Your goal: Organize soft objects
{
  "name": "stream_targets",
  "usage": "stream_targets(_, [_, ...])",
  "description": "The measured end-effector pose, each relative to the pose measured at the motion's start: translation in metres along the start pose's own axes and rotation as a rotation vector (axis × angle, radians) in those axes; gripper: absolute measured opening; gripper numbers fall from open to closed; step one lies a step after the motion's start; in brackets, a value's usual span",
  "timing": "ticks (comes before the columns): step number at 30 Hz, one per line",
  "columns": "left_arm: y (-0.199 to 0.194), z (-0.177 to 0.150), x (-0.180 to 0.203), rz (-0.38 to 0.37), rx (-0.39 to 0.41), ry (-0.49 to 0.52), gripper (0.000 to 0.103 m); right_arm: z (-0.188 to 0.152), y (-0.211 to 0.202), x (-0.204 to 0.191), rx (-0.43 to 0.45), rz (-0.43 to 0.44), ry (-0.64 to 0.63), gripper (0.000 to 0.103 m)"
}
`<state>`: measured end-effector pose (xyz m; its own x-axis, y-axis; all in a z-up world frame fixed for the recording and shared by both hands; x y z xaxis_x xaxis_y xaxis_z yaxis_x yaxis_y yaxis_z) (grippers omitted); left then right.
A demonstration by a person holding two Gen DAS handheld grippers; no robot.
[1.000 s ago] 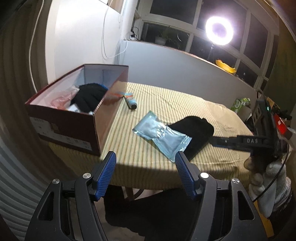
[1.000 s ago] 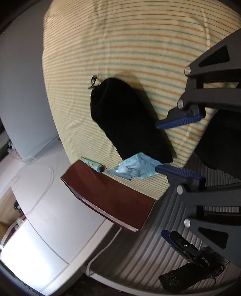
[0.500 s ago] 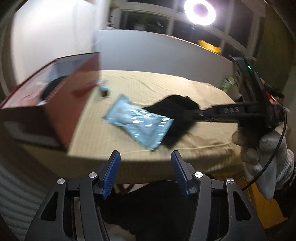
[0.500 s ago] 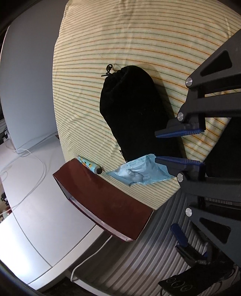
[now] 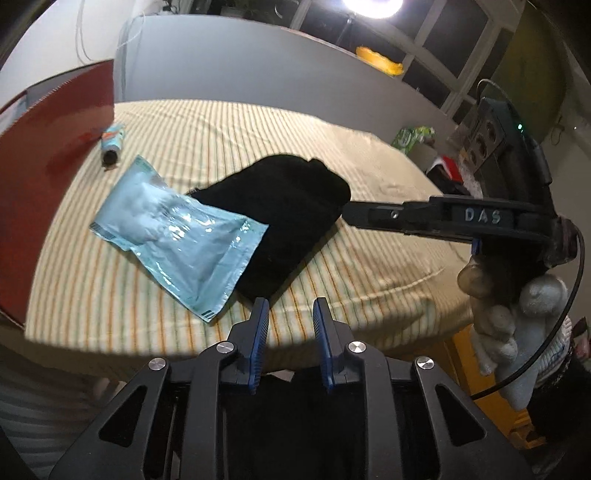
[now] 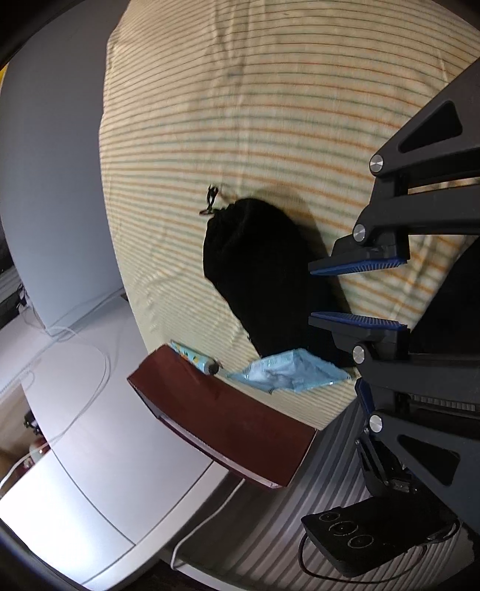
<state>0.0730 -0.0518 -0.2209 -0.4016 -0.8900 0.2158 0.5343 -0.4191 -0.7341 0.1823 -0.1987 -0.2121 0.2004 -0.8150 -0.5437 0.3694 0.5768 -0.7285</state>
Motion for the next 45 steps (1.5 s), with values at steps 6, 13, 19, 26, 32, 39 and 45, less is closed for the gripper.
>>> stream_targets(6, [0.008, -0.001, -0.004, 0.022, -0.028, -0.034, 0.023, 0.004, 0.006, 0.01, -0.041, 0.044, 0.057, 0.019])
stream_targets(13, [0.011, 0.003, -0.001, 0.081, -0.039, -0.025, 0.024, 0.013, 0.003, 0.024, -0.044, 0.026, 0.129, 0.041])
stream_targets(19, [0.019, 0.008, 0.0, 0.111, -0.031, -0.042, 0.031, 0.03, 0.013, 0.035, -0.071, 0.032, 0.17, 0.041])
stream_targets(26, [0.032, 0.02, 0.012, 0.093, -0.022, -0.034, 0.031, 0.045, 0.018, 0.036, -0.077, 0.068, 0.183, 0.041])
stream_targets(32, [0.049, 0.043, 0.038, 0.053, -0.011, 0.014, 0.031, 0.062, 0.015, 0.044, -0.048, 0.055, 0.185, 0.041])
stream_targets(39, [0.08, 0.066, 0.067, 0.006, -0.021, 0.073, 0.031, 0.08, 0.008, 0.057, -0.025, 0.029, 0.17, 0.041])
stream_targets(45, [0.096, 0.083, 0.08, -0.028, -0.017, 0.086, 0.031, 0.096, 0.002, 0.074, 0.0, -0.01, 0.177, 0.041])
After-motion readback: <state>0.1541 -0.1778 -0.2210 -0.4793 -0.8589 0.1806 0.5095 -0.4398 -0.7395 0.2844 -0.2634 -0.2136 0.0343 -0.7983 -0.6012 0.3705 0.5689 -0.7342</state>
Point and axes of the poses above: each gripper's, at about its wrist camera, not at the fingertips, and y roughly the way its jaws point, x to its right, z to its top, the point moved 4 cm from there along y, roughly the way its jaws point, and after that the axes turned 10 degrees about y, right-handed, at the moved point
